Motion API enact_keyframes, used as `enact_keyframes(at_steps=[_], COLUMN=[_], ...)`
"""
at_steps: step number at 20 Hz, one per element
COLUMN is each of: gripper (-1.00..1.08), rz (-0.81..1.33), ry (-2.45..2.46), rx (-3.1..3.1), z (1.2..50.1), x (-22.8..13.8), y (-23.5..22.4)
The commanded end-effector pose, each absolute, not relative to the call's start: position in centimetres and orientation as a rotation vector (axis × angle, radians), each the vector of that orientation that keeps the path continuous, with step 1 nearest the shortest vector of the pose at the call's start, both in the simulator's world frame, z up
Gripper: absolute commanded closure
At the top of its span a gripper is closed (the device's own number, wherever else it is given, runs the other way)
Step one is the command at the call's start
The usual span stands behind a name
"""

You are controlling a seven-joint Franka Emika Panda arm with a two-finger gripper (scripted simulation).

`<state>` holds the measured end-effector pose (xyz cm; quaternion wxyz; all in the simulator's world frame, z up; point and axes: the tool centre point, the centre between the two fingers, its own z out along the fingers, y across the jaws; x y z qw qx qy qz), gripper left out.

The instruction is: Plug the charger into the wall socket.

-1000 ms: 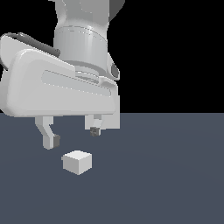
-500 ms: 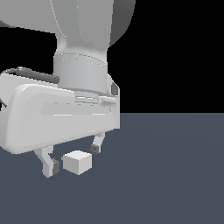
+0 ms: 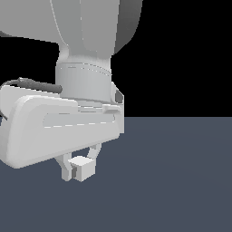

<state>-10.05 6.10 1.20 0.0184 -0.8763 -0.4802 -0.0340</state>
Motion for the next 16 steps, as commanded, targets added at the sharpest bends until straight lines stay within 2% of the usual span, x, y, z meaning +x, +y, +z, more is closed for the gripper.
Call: enact_keyframes(at_steps=[1,16], gripper=[1.08,1.08], rz=[-0.105,-0.11], ry=[-1.491,-1.343], rx=[-2.721,-2.801], z=[1.2,2.3], x=[-10.1,-9.2], y=[6.1,5.9])
